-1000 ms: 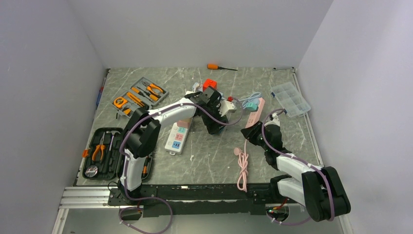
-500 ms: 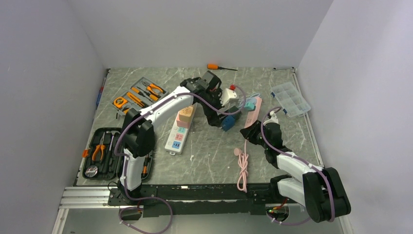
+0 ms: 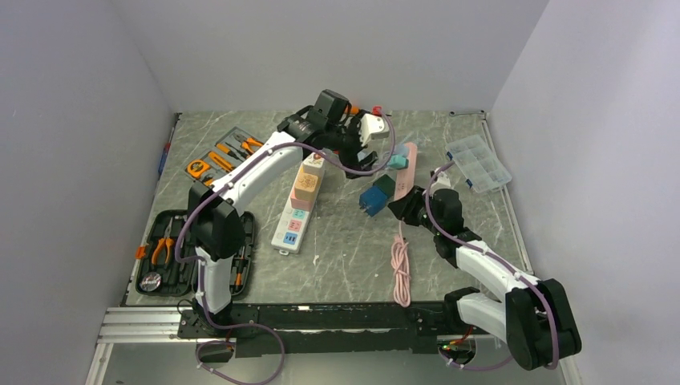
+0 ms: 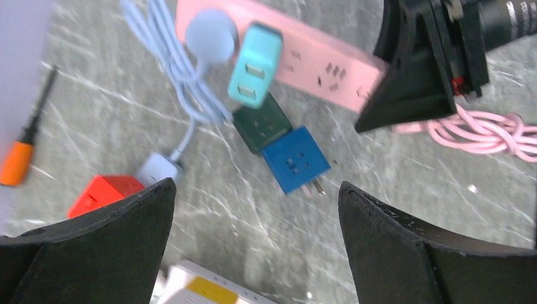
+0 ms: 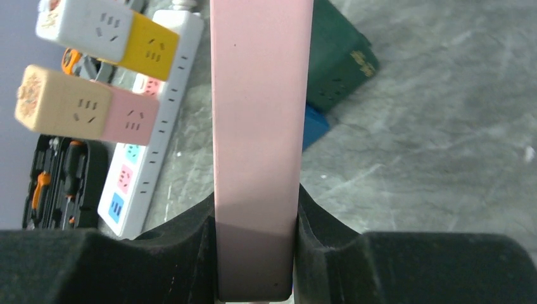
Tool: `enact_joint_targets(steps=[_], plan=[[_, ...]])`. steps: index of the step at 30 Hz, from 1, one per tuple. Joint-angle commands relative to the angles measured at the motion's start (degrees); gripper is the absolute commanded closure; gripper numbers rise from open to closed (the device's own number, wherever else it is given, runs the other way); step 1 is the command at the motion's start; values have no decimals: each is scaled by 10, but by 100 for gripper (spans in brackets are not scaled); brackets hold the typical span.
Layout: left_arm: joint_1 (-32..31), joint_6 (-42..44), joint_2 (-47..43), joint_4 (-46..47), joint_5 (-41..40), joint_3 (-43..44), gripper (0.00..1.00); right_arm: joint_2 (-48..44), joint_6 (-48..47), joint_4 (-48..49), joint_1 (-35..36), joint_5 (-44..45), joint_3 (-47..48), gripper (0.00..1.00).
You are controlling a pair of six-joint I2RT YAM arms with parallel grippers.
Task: Pull the plug off the socket
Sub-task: Place the plug at the center of the board, then remove the plug from the socket.
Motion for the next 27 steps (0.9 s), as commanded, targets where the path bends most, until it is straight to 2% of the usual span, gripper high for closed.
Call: enact_joint_targets(steps=[1,7,13,19,27], plan=[[-7,63,3,116,3,-4,1,-11,-53,55,30,-48,51,100],[-12,81,32,166,-2,6,1,2,-67,51,51,-31,64,100],[-19,126,22,172,19,-36,1,-6,-87,29,70,7,78,100],[-22,157,13,157,15,-49,9,-15,-98,18,87,39,82,100],[-39,170,9,166,-38,-66,24,-21,-109,-2,110,83,96,100]])
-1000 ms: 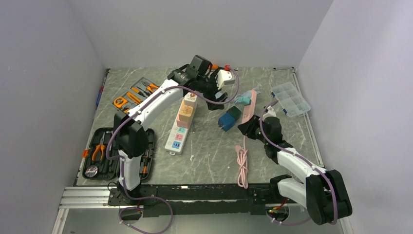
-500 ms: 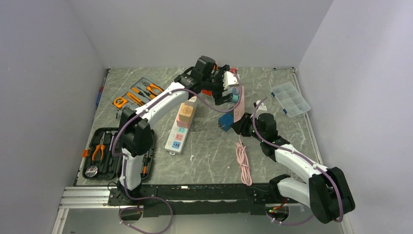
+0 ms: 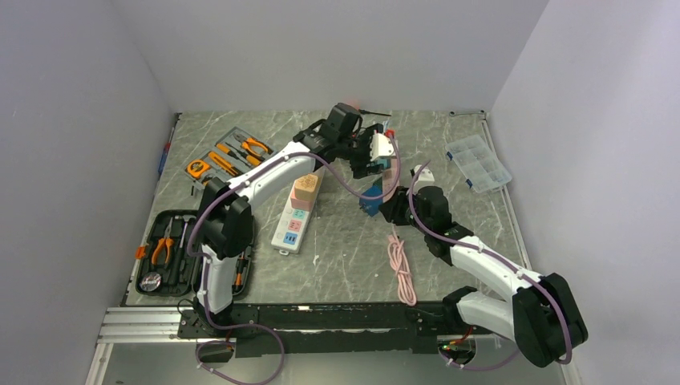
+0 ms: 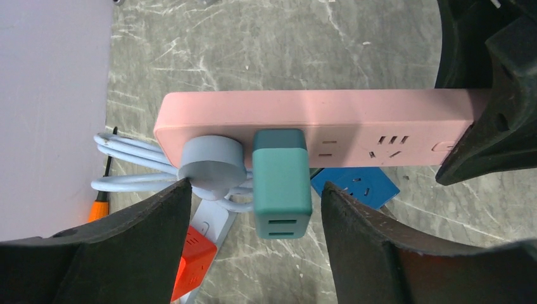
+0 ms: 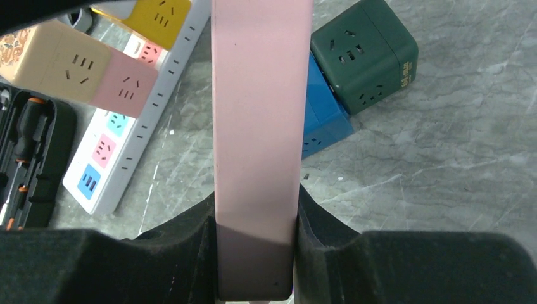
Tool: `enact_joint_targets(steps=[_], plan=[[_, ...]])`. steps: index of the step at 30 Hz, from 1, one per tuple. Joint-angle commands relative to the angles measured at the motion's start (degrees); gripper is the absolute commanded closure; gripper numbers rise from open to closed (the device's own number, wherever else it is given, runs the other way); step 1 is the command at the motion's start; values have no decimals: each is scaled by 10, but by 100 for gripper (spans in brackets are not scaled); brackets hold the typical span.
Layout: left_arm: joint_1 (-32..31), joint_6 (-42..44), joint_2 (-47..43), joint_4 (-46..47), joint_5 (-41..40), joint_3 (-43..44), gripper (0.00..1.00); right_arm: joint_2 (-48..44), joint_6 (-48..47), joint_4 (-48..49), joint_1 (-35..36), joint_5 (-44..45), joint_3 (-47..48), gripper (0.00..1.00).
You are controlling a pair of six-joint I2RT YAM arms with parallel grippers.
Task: Pull the plug off the socket
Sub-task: Remove the plug from the socket.
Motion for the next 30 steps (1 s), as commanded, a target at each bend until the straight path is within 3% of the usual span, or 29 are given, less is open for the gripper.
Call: enact_joint_targets(steps=[1,10,15,22,25,30], plan=[[-17,22,-20,13,-30,-10,26,-31,-23,43,13,24,46,100],[-22,8,-25,37,-78,-38,44,-43,-19,34,16,48,41,100],[-28,9,-15,26,-77,-8,60,-23,-18,29,27,50,51,100],[-38,0,-15,1,-53,15,49,-11,-22,25,40,70,56,100],[-43,4,-14,-16,-45,19,50,-9,-25,21,43,78,61,100],[-44,17,-12,-13,-62,14,76,-13,-25,18,45,82,63,100]])
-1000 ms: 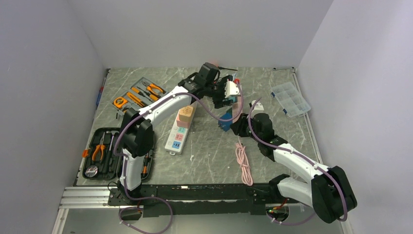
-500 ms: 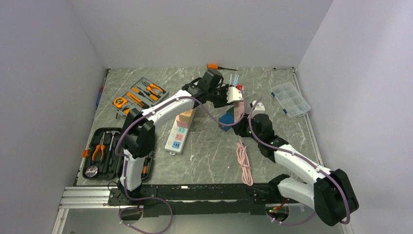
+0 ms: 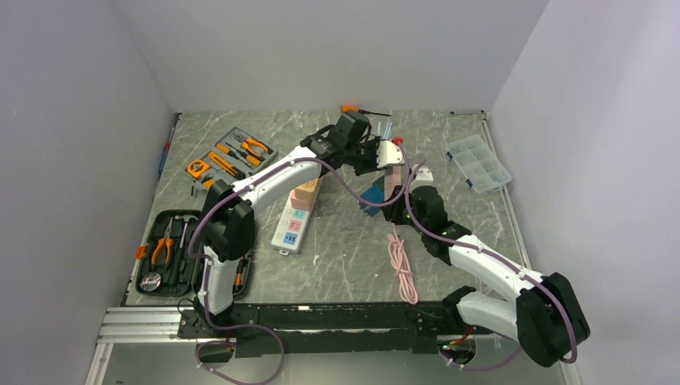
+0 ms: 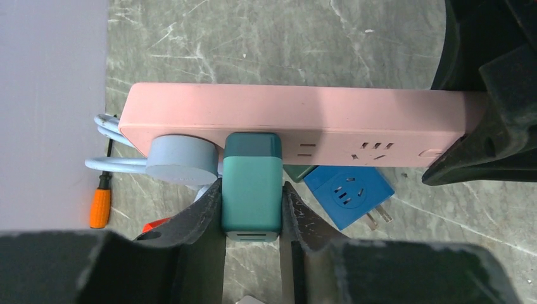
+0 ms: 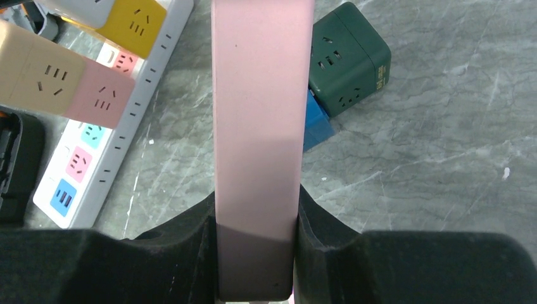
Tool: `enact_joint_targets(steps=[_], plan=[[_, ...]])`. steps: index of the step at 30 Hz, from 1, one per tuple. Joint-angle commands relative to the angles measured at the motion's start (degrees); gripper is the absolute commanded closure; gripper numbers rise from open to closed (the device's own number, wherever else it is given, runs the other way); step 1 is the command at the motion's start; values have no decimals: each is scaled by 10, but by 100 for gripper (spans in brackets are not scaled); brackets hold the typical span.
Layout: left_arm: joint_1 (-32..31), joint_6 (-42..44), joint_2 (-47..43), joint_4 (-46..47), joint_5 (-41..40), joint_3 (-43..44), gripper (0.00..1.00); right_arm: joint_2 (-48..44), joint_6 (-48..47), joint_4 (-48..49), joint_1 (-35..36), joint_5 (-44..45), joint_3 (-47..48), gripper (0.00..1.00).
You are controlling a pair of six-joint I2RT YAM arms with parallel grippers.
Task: Pull the plug off the socket
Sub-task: Remove the plug from the socket.
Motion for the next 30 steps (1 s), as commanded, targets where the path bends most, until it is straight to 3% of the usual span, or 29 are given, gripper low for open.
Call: enact_joint_targets(steps=[1,3,6,11,14,23,30], plan=[[-9,14,-10,-1,10,23,83,-11,-18,61,9,-6,39,100],[-9,20,-2,-6,0,31,100,-14,-14,60,9,-5,38,100],[-9,25,6,-20,-7,46,100,-19,-8,60,9,-1,37,88],[-9,24,-9,-3,-3,32,100,-28,7,64,5,22,36,50],[-9,20,-11,-12,4,40,100,-30,15,72,-11,11,36,42],[-9,5,-25,-15,14,30,100,4,36,131,-80,-69,40,41],[-9,1,-22,-15,13,35,100,63,42,173,-86,-127,73,47]])
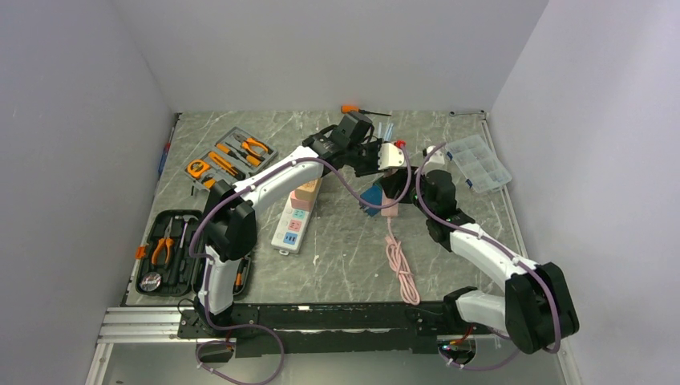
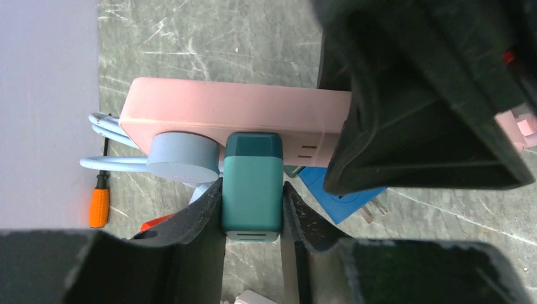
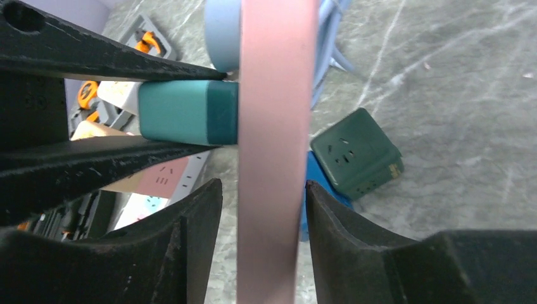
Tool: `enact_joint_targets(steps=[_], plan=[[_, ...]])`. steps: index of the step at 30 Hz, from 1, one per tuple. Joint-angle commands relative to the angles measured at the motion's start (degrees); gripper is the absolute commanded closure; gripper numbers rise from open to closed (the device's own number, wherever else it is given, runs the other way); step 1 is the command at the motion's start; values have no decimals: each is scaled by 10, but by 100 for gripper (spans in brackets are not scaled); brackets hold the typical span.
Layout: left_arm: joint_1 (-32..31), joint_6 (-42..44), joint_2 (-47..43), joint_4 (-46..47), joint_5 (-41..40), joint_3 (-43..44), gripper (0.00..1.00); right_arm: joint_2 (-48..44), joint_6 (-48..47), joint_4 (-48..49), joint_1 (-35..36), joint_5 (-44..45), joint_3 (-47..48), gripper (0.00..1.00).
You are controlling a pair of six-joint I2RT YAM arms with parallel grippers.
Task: Pull the plug off the socket
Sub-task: Remove the plug from the socket.
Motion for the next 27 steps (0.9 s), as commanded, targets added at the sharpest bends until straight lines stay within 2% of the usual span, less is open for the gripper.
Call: enact_joint_targets(steps=[1,6,14,15,27], plan=[[-4,-12,-27,16,21,18,100,27,8,64,-1,-51,43,48],[-3,-25,-27,19,24,20,100,46,9,68,-1,-48,45,61],[-3,-41,-35,-3,35,39,100,63,11,41,-4,14,42,98],[-3,-42,-37,-6,36,39,100,65,11,34,-6,26,44,100],[11,-19,-68,-24,15,7,100,47,0,-45,-39,127,46,100]])
